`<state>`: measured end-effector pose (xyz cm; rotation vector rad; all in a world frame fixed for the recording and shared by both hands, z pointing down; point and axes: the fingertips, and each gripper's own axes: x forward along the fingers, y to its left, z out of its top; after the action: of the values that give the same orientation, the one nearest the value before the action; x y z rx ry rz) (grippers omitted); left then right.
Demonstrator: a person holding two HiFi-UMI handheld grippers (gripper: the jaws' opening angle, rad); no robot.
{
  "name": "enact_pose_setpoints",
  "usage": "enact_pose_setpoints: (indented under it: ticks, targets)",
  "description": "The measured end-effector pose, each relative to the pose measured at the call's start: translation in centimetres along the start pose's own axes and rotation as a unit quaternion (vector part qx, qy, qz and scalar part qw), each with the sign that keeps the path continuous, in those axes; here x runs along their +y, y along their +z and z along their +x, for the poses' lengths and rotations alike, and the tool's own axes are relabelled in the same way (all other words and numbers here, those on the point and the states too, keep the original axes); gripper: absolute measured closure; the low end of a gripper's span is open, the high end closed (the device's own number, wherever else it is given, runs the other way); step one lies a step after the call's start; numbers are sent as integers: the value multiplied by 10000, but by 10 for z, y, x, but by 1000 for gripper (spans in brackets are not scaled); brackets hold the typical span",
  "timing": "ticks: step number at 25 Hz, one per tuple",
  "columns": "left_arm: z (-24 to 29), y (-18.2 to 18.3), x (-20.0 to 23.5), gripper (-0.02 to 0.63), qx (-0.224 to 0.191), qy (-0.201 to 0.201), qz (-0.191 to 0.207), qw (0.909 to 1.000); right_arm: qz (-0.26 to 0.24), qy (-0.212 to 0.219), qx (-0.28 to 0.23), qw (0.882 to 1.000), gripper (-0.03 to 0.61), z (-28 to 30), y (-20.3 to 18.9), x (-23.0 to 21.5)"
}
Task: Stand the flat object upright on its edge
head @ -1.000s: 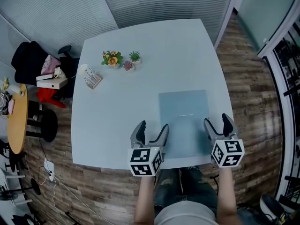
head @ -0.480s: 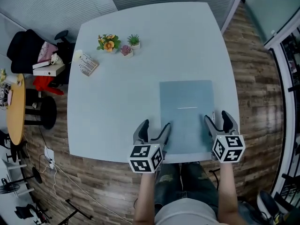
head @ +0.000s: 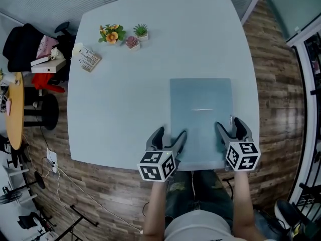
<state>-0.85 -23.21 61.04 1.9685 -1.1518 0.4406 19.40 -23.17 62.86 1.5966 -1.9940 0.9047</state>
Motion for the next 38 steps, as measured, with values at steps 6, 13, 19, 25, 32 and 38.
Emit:
enact_pose_setpoints:
  ticks: [6,13,19,25,32,38]
  targets:
    - [14,-19,-1,256,333,-164,-233,9990,228,135,65,9996,201,6,-8,-3]
    - [30,-32,-7,256,731,-318,-181,9967,712,527,181,9959,210,12,-14,-3]
    - [33,-33,-5,250,828,-515,-227,9950,949,802,338,9917,227,15,-16,0]
    - [34,-33,-3,248,802,-453,-203,9955,906,826,563,9909,235,17,-17,-1]
    - [30,-30,-5,255,888,-362,-164,9953,892,876,700,9897,249,15,-15,0]
    - [20,-9,-11,259,604,-395,-108,9973,843,859,434,9918,252,5,6,5]
